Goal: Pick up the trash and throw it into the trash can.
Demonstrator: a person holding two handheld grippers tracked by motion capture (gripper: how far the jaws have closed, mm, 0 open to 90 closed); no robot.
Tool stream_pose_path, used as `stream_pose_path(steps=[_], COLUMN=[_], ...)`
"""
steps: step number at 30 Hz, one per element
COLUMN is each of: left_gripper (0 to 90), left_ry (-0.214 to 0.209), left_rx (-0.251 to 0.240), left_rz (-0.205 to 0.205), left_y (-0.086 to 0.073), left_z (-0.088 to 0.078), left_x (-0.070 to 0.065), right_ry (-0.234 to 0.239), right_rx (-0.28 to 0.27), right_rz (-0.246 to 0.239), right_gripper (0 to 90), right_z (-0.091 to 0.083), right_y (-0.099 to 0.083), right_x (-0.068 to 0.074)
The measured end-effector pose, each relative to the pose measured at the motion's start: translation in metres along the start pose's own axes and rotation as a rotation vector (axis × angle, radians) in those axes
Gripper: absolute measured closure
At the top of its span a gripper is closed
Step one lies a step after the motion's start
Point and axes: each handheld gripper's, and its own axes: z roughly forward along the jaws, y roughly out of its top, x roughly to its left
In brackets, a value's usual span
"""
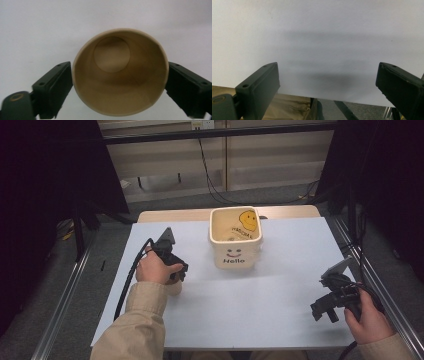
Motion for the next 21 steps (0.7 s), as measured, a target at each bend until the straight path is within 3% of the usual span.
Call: stream_pose_path(steps=[3,10,17,21], left_gripper=[17.5,19.1,19.3,19.5], left_ry=[-0.021,-0.04,-0.058,-0.062], left_rx=[0.0,-0.001,-0.012,-0.029], left_rz=[-0.017,-0.034,-0.019,0.002], left_y=[-0.001,0.0,0.003,0.009], left_z=[0.0,-0.009,-0.038,-0.066], left_x=[0.0,0.003,0.004,-0.001], right_ry=[0.001,0.0,-0.007,0.002], right_rx=[-0.003,-0.006,-0.003,0.001], right_rz=[-0.003,0.003,0.003,-0.005], right_gripper=[5.1,5.0,5.0,4.9], right_z=[0.0,-0.001,-0.001,-0.001], right_y=[0.0,0.0,0.001,0.001], right_x=[-0.001,-0.001,0.0,0.0])
